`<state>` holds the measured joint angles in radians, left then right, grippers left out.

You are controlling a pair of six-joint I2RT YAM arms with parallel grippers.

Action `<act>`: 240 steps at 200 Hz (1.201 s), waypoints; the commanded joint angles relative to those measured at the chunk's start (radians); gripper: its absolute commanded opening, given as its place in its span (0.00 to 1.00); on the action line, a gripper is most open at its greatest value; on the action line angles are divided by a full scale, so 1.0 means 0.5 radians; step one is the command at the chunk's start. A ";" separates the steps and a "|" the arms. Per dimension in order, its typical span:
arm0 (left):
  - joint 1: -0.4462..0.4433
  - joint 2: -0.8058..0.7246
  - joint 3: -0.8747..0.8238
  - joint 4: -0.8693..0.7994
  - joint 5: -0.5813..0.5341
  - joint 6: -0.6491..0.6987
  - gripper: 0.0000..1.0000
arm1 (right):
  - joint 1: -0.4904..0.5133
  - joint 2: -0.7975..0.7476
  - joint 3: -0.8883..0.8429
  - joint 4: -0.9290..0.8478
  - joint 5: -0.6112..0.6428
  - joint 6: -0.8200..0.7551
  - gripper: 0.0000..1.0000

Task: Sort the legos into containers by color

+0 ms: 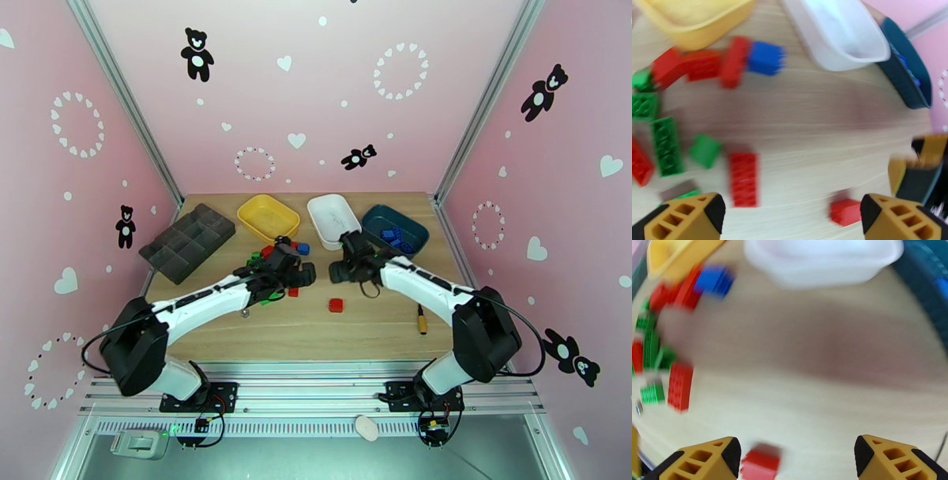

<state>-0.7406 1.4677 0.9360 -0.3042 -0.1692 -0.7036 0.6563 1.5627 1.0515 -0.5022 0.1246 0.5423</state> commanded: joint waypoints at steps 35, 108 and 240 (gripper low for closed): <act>0.036 -0.182 -0.178 0.007 -0.078 -0.059 0.97 | 0.267 0.148 -0.160 0.072 0.191 0.257 0.85; 0.048 -0.177 -0.324 0.093 -0.026 -0.119 0.97 | 0.383 0.238 -0.262 0.127 0.202 0.386 0.76; 0.051 0.189 -0.043 0.396 0.363 -0.159 0.97 | 0.260 0.034 -0.113 0.030 0.265 0.257 0.40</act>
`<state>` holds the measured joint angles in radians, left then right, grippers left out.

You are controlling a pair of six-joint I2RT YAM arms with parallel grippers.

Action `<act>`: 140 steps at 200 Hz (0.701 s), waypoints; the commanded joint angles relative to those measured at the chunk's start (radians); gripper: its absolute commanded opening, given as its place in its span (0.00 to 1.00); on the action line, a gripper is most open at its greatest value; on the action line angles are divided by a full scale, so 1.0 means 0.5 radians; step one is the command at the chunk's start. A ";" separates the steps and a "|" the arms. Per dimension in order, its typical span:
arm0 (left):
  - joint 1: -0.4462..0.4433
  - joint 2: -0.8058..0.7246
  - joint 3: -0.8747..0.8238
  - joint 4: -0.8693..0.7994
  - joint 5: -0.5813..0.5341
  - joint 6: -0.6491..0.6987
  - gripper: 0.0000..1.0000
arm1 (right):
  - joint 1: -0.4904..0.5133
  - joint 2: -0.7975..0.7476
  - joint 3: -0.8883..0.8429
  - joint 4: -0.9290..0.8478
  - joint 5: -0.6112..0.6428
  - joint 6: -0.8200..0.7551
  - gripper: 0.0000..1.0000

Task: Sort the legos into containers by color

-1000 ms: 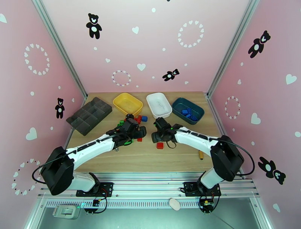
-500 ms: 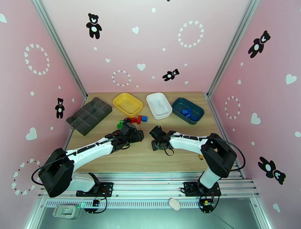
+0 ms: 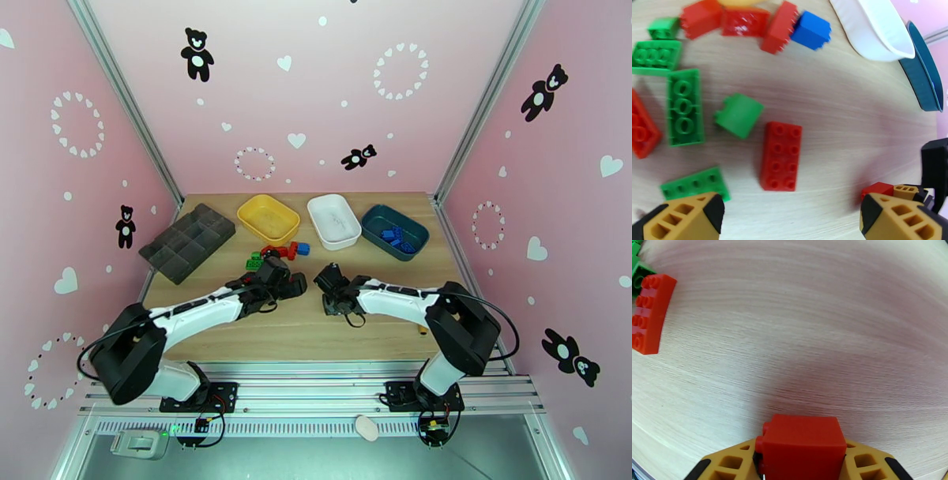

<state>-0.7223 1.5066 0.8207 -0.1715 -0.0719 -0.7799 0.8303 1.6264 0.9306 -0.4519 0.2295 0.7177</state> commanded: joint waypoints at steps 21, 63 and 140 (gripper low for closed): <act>0.053 0.218 0.340 0.189 0.285 -0.022 0.97 | -0.216 -0.096 0.226 -0.065 0.007 -0.179 0.40; 0.147 0.469 0.707 0.210 0.498 -0.036 0.97 | -0.521 0.034 0.494 -0.011 -0.201 -0.300 0.39; 0.365 0.860 1.232 0.108 0.626 -0.069 0.95 | -0.848 0.705 1.548 -0.287 -0.376 -0.422 0.40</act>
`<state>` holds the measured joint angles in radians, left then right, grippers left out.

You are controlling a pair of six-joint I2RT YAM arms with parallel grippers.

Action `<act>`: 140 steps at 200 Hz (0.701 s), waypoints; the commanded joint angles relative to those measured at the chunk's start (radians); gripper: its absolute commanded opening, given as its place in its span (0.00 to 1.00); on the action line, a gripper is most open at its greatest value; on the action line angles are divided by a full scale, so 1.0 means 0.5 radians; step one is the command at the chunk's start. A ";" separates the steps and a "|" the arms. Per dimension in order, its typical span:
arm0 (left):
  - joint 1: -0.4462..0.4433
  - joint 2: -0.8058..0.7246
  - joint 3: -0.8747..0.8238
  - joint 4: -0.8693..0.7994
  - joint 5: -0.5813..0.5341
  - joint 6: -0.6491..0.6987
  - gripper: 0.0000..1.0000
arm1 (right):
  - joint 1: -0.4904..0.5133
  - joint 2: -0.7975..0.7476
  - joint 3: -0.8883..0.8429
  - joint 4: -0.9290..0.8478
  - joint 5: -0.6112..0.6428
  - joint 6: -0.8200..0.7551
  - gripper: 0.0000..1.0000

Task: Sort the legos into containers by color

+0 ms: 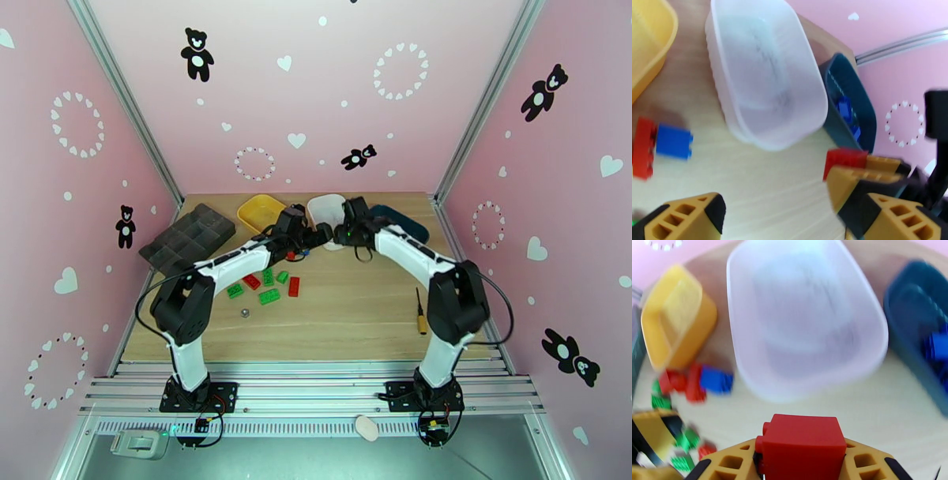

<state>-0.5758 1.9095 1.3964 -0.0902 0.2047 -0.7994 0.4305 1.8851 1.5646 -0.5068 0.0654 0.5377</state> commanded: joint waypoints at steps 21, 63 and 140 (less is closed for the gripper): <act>0.095 0.041 0.096 -0.135 0.007 0.026 0.95 | -0.087 0.368 0.523 -0.269 -0.060 -0.072 0.42; 0.098 -0.037 0.021 -0.203 -0.050 0.105 0.94 | -0.100 0.540 0.773 -0.371 -0.084 -0.086 0.58; 0.099 -0.387 -0.379 -0.231 -0.254 0.165 0.94 | -0.013 0.175 0.458 -0.305 -0.045 -0.127 0.66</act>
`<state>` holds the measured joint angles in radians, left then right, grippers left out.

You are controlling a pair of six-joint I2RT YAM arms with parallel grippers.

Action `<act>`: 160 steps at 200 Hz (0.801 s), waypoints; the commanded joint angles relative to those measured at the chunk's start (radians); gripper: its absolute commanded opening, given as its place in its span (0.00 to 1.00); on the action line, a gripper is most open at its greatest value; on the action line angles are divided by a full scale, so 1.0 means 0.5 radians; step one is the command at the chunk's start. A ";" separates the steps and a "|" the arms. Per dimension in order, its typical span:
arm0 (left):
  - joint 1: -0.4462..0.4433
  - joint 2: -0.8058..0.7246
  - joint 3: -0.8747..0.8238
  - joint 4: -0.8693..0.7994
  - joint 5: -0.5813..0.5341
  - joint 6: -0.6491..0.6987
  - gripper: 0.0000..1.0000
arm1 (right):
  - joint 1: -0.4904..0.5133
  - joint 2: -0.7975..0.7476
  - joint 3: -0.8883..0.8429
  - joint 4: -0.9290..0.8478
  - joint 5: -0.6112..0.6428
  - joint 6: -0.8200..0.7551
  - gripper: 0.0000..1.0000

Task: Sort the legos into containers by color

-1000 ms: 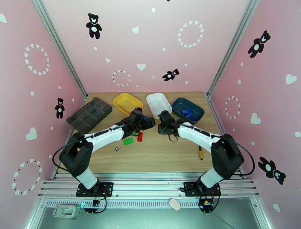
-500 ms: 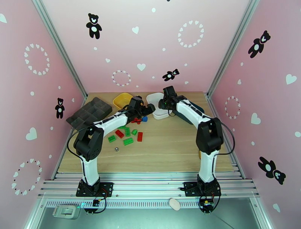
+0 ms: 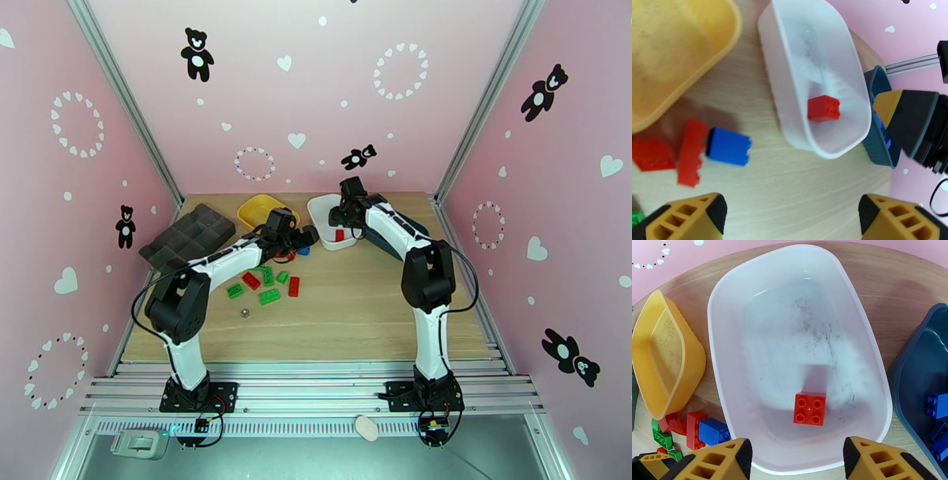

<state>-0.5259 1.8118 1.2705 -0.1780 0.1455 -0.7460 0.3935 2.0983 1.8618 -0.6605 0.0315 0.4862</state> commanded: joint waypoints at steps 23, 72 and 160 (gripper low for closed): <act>-0.003 -0.363 -0.284 -0.107 -0.247 0.080 0.94 | 0.139 -0.393 -0.319 0.064 0.040 -0.022 0.66; -0.001 -0.758 -0.653 -0.206 -0.496 0.056 0.95 | 0.405 -0.537 -0.644 0.205 0.087 0.056 0.68; 0.023 -1.240 -1.265 -0.247 -0.641 -0.105 0.98 | 0.888 -0.187 -0.703 0.294 0.177 0.243 0.75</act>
<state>-0.5255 1.2518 0.7013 -0.2817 -0.1413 -0.7628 0.8127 1.9377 1.5173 -0.5308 0.0982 0.5671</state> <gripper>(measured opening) 0.976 0.750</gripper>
